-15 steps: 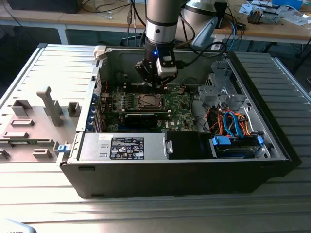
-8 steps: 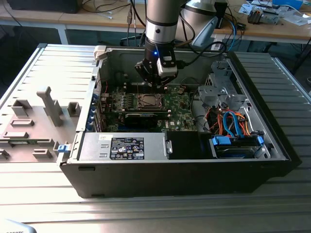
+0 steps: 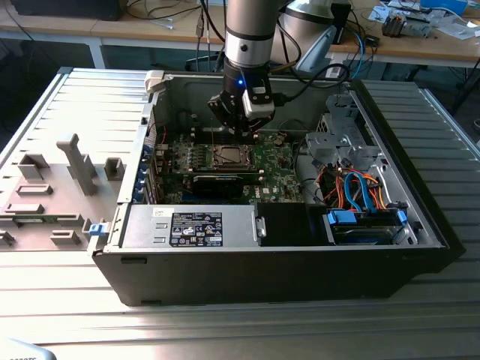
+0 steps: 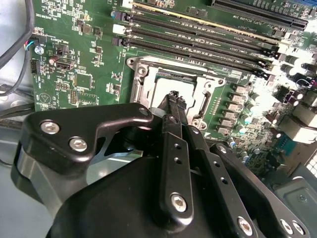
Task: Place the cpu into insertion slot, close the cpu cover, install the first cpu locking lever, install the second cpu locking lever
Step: 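Install the first cpu locking lever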
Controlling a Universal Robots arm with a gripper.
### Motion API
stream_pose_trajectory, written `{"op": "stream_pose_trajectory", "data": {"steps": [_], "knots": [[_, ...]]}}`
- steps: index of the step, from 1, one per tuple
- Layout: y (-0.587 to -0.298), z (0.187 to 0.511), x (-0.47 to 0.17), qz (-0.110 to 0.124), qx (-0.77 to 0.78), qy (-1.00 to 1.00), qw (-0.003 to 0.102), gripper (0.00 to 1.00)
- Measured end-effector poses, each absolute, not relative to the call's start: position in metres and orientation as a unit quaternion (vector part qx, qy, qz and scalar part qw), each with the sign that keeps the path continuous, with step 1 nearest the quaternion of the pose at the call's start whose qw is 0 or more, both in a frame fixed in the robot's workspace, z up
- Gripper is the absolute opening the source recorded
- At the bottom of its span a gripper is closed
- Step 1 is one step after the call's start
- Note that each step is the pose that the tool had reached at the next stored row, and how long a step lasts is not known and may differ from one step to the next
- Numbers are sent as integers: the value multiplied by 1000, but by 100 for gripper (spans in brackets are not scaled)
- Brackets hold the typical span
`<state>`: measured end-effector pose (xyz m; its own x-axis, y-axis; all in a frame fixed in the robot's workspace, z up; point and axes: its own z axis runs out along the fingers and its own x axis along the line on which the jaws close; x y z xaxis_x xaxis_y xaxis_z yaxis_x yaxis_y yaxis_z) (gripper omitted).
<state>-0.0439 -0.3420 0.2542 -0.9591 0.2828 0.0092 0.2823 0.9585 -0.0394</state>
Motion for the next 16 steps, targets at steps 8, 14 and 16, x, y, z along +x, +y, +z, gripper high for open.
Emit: {"op": "stream_pose_trajectory", "data": {"steps": [8,14,16], "knots": [[-342,254,-44,19,-135,-991,7,11],[-342,254,-44,19,-130,-991,7,11],[-342,254,-44,19,-128,-992,7,11]]}}
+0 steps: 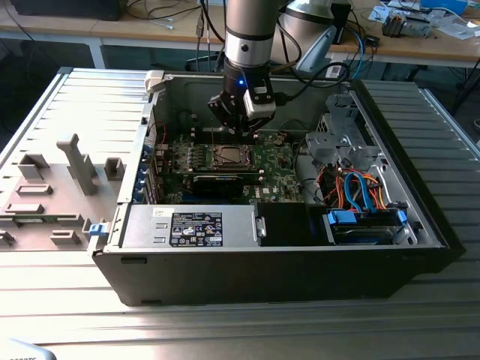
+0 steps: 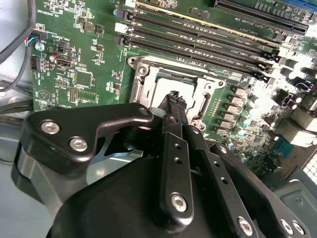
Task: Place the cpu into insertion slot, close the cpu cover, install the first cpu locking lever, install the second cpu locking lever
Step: 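Install the first cpu locking lever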
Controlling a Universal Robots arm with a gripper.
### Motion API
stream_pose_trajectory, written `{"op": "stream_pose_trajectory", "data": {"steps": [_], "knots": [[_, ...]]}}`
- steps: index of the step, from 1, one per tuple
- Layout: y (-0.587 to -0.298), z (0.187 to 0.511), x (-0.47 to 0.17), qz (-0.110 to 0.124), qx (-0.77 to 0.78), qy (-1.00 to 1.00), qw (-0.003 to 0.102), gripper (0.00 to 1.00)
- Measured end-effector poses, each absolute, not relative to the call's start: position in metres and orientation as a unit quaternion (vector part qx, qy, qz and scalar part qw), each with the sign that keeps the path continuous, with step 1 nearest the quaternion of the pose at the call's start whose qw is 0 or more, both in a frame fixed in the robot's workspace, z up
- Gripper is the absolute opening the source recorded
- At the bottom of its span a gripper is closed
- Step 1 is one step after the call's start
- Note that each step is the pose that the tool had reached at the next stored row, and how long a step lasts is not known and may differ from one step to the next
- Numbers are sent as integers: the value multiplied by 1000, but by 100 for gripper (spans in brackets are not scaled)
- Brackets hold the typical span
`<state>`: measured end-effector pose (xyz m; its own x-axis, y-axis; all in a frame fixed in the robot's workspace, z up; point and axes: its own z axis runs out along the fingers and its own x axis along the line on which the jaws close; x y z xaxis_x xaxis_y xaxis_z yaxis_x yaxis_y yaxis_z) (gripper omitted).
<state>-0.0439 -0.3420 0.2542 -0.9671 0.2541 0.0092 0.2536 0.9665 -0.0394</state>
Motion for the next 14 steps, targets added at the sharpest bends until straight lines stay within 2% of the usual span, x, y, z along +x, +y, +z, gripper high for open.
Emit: {"op": "stream_pose_trajectory", "data": {"steps": [14], "knots": [[-342,254,-44,19,-116,-993,7,11]]}}
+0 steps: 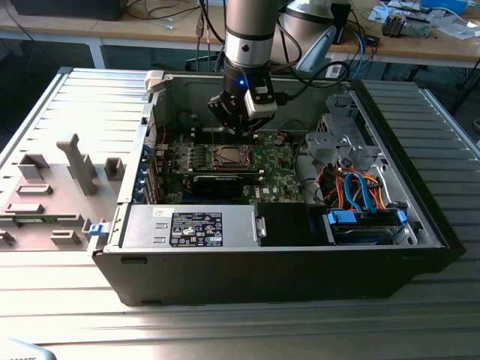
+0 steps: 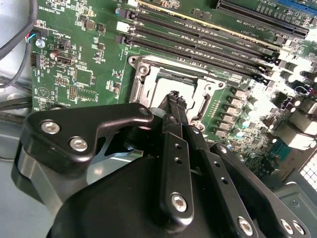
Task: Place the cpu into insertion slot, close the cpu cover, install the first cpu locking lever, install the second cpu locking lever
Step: 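Install the first cpu locking lever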
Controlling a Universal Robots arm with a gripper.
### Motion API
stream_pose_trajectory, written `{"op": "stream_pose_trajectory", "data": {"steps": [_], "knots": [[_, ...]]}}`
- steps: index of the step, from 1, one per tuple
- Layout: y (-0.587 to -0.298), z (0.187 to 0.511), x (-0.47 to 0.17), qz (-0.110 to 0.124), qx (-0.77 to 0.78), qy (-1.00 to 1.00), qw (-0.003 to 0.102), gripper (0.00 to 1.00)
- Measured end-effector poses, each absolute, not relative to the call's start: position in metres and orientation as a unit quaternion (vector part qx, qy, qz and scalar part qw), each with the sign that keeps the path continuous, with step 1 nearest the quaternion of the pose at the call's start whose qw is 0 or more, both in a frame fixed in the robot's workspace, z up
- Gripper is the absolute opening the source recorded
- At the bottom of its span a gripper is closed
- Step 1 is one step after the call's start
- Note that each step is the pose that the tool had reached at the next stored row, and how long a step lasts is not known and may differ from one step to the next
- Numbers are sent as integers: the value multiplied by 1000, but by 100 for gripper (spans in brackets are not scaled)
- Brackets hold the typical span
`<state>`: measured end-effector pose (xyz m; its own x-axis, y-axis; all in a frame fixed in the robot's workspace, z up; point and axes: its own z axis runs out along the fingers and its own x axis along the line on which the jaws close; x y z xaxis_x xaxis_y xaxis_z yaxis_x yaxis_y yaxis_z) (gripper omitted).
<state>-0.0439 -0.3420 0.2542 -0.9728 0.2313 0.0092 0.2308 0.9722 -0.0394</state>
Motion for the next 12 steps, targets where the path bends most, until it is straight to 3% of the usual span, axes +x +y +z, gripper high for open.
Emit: {"op": "stream_pose_trajectory", "data": {"steps": [12], "knots": [[-342,254,-44,19,-106,-994,7,11]]}}
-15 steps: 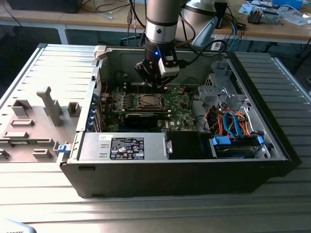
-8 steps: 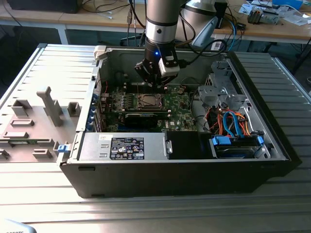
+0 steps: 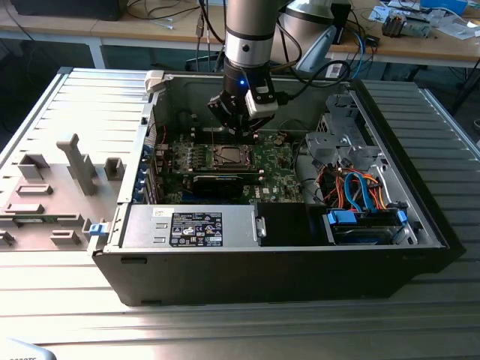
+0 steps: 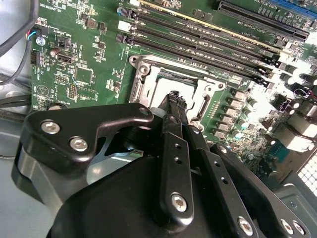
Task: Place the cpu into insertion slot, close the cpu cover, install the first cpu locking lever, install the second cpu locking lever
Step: 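Install the first cpu locking lever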
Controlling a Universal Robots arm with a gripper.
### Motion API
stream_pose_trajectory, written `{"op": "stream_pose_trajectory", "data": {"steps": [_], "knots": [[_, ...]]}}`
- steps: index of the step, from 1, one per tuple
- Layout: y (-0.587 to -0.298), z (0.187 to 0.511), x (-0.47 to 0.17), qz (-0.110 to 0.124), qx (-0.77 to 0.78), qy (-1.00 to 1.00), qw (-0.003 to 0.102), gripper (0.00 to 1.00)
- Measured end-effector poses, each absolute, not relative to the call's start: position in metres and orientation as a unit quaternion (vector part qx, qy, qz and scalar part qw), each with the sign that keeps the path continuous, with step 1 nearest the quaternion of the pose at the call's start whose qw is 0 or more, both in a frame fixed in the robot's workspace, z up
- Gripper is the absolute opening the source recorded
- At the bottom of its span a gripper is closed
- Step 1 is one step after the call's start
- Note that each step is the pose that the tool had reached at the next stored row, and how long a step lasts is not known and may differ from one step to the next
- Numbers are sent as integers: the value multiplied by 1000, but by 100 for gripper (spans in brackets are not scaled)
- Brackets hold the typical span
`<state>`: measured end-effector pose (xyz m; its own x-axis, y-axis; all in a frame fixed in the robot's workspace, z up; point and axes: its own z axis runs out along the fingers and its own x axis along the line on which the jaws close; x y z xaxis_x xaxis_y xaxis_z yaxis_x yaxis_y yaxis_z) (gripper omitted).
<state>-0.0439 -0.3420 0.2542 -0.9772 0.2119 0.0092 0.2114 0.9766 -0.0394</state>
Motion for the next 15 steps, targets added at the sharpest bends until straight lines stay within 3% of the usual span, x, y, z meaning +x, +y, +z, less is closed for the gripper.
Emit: {"op": "stream_pose_trajectory", "data": {"steps": [15], "knots": [[-342,254,-44,19,-94,-995,6,11]]}}
